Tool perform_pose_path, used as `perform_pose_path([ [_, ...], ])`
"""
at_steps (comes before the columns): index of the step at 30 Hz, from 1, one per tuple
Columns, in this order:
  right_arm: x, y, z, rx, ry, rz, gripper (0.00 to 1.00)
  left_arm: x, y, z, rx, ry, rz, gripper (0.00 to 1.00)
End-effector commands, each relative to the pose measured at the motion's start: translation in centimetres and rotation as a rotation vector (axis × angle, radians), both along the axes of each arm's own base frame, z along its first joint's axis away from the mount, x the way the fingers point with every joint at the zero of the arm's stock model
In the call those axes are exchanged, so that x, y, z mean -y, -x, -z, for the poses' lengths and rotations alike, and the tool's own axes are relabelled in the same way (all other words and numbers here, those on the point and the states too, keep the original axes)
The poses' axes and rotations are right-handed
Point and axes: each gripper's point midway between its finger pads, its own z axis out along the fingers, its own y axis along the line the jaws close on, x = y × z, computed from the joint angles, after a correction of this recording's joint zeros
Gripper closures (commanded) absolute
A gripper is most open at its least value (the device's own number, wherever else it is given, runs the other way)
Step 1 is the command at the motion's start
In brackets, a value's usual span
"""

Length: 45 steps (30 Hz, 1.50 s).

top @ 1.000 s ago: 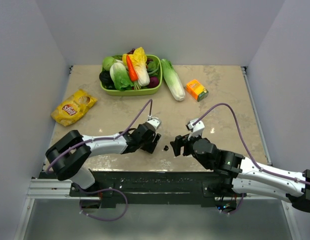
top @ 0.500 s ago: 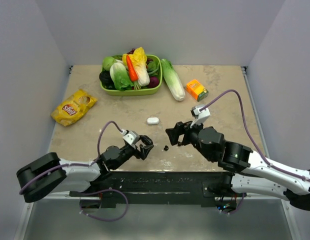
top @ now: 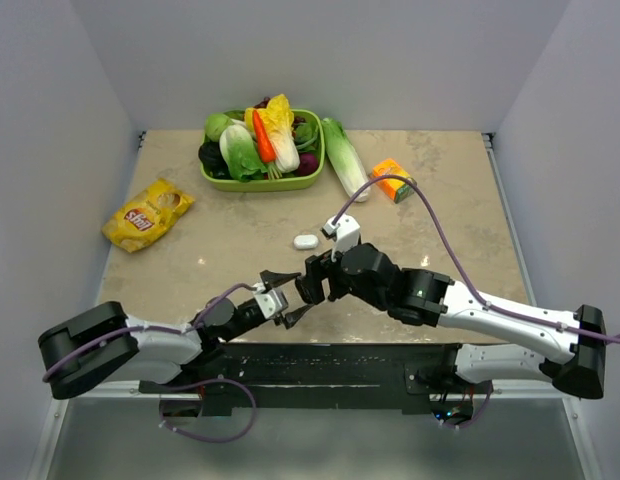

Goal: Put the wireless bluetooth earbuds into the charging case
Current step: Pick up the charging case at the center of the board, then open the charging case.

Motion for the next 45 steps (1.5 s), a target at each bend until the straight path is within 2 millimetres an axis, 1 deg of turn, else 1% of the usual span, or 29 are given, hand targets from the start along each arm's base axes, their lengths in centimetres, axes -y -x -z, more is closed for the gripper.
perform_pose_path([
  [1,-1.5,0.0,-0.6,0.007,-0.037,-0.055,0.2,-1.0,2.9,-14.2,0.37,0.409,0.069,1.0],
  [2,-1.9,0.1,-0.3,-0.001,-0.032,-0.07,0.2,-0.9,3.0,-14.2,0.369,0.403,0.073,1.0],
  [3,-2.0,0.2,0.0,-0.005,-0.031,-0.073,0.2,-1.1,3.2,-14.7,0.381,0.416,0.07,1.0],
  [5,-2.1,0.0,0.1,-0.004,-0.03,-0.071,0.21,-1.1,3.3,-14.4,0.373,0.404,0.065,1.0],
  [6,-2.2,0.0,0.3,-0.008,-0.031,-0.074,0.21,-1.1,3.5,-14.8,0.381,0.409,0.07,1.0],
  [8,-2.3,0.0,0.1,-0.007,-0.043,-0.074,0.22,-1.0,3.5,-14.5,0.374,0.395,0.064,1.0],
  [11,-2.2,-0.1,0.4,-0.009,-0.033,-0.072,0.23,-1.1,3.7,-14.7,0.378,0.398,0.059,1.0],
  [15,-1.5,-0.3,0.4,-0.009,-0.033,-0.045,0.24,-1.2,3.5,-14.4,0.372,0.385,0.043,1.0],
  [16,-1.3,-0.3,0.0,-0.001,-0.044,-0.043,0.24,-1.2,3.4,-14.4,0.371,0.384,0.036,1.0],
  [19,-0.7,-0.3,-0.4,0.004,-0.056,-0.027,0.23,-1.1,3.3,-14.1,0.361,0.374,0.03,1.0],
  [26,1.1,-0.6,-0.4,0.009,-0.051,0.008,0.23,-1.1,3.3,-14.3,0.366,0.379,0.029,1.0],
  [31,1.4,-0.7,-0.4,0.006,-0.054,0.014,0.23,-1.0,3.4,-14.2,0.366,0.375,0.031,1.0],
  [39,1.5,-0.7,-0.5,0.006,-0.061,0.015,0.23,-1.2,3.5,-14.3,0.368,0.383,0.033,1.0],
  [40,1.8,-0.9,-0.3,0.01,-0.051,0.032,0.23,-1.5,3.2,-14.4,0.362,0.387,0.009,1.0],
  [42,2.0,-1.0,-1.2,0.022,-0.08,0.046,0.24,-1.6,3.1,-14.3,0.359,0.388,0.001,1.0],
  [43,2.0,-0.6,-2.5,0.04,-0.134,0.026,0.25,-1.6,3.0,-14.3,0.359,0.386,-0.003,1.0],
  [44,2.0,-0.3,-2.9,0.048,-0.166,0.012,0.25,-1.6,2.9,-14.2,0.357,0.385,-0.006,1.0],
  [45,1.9,-0.2,-4.0,0.066,-0.213,0.008,0.28,-1.7,2.8,-14.2,0.354,0.387,-0.017,1.0],
])
